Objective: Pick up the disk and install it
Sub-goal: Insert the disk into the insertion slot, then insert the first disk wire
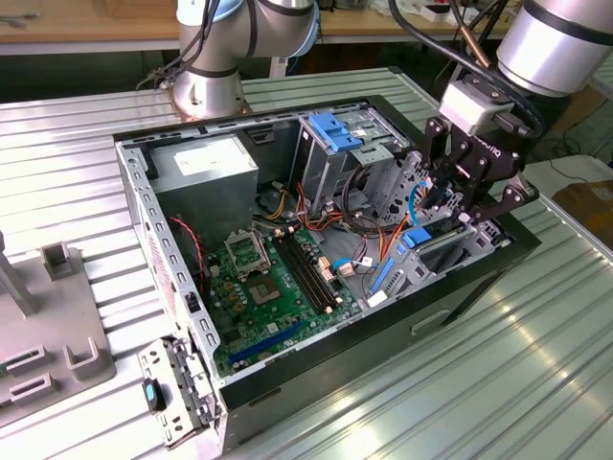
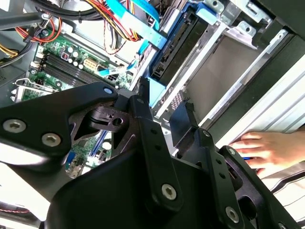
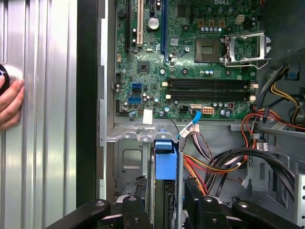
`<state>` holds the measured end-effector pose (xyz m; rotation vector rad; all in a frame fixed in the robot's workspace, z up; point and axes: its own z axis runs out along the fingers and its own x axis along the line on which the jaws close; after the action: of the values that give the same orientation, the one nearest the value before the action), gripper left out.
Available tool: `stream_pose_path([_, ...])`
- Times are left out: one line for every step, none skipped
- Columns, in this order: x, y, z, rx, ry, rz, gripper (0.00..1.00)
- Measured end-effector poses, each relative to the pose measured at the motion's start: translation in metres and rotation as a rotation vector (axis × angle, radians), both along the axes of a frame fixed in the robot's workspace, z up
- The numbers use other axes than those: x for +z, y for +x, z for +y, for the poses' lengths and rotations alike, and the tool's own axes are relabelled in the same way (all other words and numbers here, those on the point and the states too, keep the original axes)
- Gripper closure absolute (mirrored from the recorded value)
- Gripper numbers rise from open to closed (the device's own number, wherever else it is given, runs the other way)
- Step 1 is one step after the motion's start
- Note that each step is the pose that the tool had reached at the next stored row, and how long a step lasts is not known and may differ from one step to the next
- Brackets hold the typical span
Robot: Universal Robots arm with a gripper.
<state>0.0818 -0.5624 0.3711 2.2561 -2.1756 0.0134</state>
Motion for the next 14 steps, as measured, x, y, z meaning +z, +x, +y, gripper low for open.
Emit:
stream_pose_path([0.0000, 0.0000, 0.0000, 0.000, 0.0000, 0.0000, 0.56])
stream_pose_path([0.0000, 0.0000, 0.0004, 0.000, -0.0001, 0.0000, 0.56])
stream_pose_path([0.0000, 0.0000, 0.0008, 0.000, -0.0001, 0.0000, 0.56])
stream_pose_path([0.0000, 0.0000, 0.0008, 0.000, -0.0001, 0.0000, 0.56])
stream_pose_path([0.0000, 0.0000, 0.0008, 0.000, -0.0001, 0.0000, 0.56])
stream_pose_path([0.0000, 0.0000, 0.0008, 0.000, -0.0001, 0.0000, 0.56])
stream_pose_path([0.0000, 0.0000, 0.0009, 0.000, -0.0001, 0.0000, 0.56])
stream_pose_path([0.0000, 0.0000, 0.0009, 0.000, -0.0001, 0.0000, 0.56])
stream_pose_path([0.0000, 0.0000, 0.0009, 0.000, 0.0000, 0.0000, 0.56])
stream_pose_path([0.0000, 0.0000, 0.0009, 0.000, -0.0001, 0.0000, 0.56])
stream_pose_path([0.0000, 0.0000, 0.0009, 0.000, -0.0001, 0.0000, 0.56])
stream_pose_path([0.0000, 0.0000, 0.0009, 0.000, -0.0001, 0.0000, 0.56])
stream_pose_path([0.0000, 0.0000, 0.0010, 0.000, -0.0001, 0.0000, 0.56])
stream_pose_path([0.0000, 0.0006, 0.0014, 0.000, 0.0000, 0.0000, 0.56])
